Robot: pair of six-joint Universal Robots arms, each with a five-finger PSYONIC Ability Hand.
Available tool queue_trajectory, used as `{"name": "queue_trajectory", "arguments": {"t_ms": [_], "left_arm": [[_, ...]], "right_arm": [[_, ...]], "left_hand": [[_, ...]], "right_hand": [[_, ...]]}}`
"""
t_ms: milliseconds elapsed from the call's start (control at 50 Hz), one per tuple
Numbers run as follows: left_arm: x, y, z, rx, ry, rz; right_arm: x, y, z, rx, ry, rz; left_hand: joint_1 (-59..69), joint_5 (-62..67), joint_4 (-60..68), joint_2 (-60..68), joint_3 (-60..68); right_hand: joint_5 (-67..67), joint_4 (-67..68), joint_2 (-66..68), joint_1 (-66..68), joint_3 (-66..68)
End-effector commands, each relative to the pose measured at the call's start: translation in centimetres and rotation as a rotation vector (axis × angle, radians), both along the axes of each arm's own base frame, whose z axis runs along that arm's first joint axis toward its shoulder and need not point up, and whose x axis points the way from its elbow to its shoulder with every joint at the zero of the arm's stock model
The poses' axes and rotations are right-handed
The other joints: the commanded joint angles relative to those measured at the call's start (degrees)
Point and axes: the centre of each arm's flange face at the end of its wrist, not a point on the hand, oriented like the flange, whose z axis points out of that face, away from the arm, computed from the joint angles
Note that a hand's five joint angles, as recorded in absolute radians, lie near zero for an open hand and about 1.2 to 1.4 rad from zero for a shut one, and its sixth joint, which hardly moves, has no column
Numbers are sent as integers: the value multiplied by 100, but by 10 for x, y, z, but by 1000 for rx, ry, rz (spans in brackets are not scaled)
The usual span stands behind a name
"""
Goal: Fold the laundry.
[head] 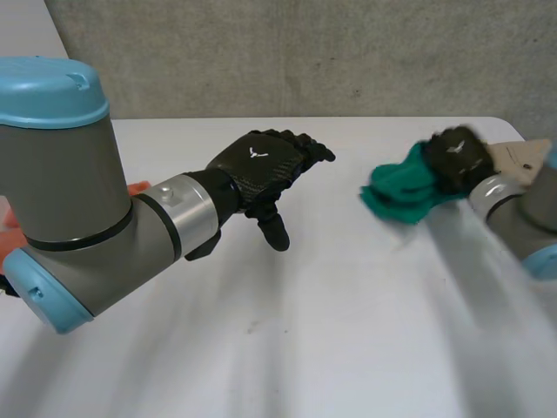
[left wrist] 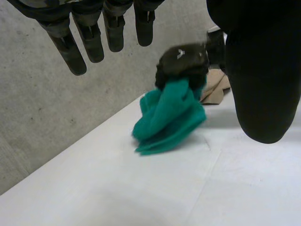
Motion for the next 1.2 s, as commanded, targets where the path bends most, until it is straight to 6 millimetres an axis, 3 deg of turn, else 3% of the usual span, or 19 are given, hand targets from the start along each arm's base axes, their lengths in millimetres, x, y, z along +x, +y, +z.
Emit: {"name": "queue_trajectory", "arguments": {"t_ms": [20, 140, 260, 340, 360, 460, 500, 560, 600, 640, 660, 720, 760, 960, 1040, 1080, 1100, 1160, 1200], "left_arm": [[0, 0, 2, -6, 4, 0], [0, 0, 8, -21, 14, 0], [-2, 2, 12, -33, 23, -6], [-3, 3, 14, -39, 27, -9], [-3, 3, 14, -39, 27, -9], [-2, 3, 14, -32, 31, -8], [-3, 4, 13, -21, 35, -8], [-3, 4, 11, -6, 39, -7], [-3, 4, 11, -5, 38, -5], [-3, 4, 10, -4, 37, -7], [-3, 4, 9, -2, 36, -7], [-4, 4, 10, -3, 39, -8], [-4, 4, 10, -9, 42, -8], [-5, 6, 13, -20, 50, -13], [-5, 6, 13, -20, 50, -13], [-5, 6, 13, -20, 50, -13], [-5, 6, 13, -20, 50, -13], [-4, 6, 14, -22, 52, -12], [-3, 5, 16, -28, 55, -7]], "right_arm": [[-53, -64, 80, -272, -17, -35], [-93, -101, 122, -395, -113, -69], [-128, -123, 131, -440, -157, -83], [-154, -134, 108, -396, -159, -99], [-164, -138, 92, -360, -158, -104], [-174, -140, 45, -244, -158, -99], [-182, -138, 29, -197, -162, -109], [-212, -132, -3, -102, -165, -151], [-220, -123, -24, -28, -158, -139], [-220, -117, -33, 6, -140, -114], [-221, -113, -36, 19, -129, -100], [-230, -99, -44, 78, -81, -90], [-236, -93, -33, 95, -38, -108], [-253, -74, 39, 88, 212, -290], [-267, -69, 67, 69, 354, -457], [-268, -65, 91, 34, 412, -566], [-262, -64, 103, 13, 423, -597], [-213, -60, 132, -69, 390, -591], [-162, -56, 144, -123, 292, -498]], "left_hand": [[252, 81, 163, 174, 133], [235, 64, 146, 157, 116], [235, 64, 146, 157, 116], [235, 64, 146, 157, 116], [235, 64, 146, 157, 116], [235, 64, 146, 157, 116], [235, 64, 146, 157, 116], [252, 81, 163, 174, 133], [252, 81, 163, 174, 133], [252, 81, 163, 174, 133], [252, 81, 163, 174, 133], [252, 81, 163, 174, 133], [252, 81, 163, 174, 133], [269, 97, 180, 191, 149], [252, 81, 163, 174, 133], [252, 81, 163, 174, 133], [252, 81, 163, 174, 133], [219, 47, 130, 141, 99], [202, 30, 113, 124, 82]], "right_hand": [[1631, 2305, 1296, 2750, 1503], [1631, 2305, 1296, 2750, 1503], [1631, 2305, 1296, 2750, 1503], [1631, 2305, 1296, 2750, 1503], [1631, 2305, 1296, 2750, 1503], [1631, 2305, 1296, 2750, 1503], [1631, 2305, 1296, 2750, 1503], [1631, 2305, 1296, 2750, 1503], [1631, 2305, 1296, 2750, 1503], [1587, 2261, 1252, 2706, 1459], [1203, 1878, 869, 2323, 1075], [-2805, -2131, -3140, -1686, -2933], [-5369, -4695, -5704, -4250, -5497], [-5369, -4695, -5704, -4250, -5497], [-5369, -4695, -5704, -4250, -5497], [-5369, -4695, -5704, -4250, -5497], [-5369, -4695, -5704, -4250, -5497], [-5369, -4695, -5704, -4250, -5497], [-5369, -4695, -5704, -4250, -5497]]}}
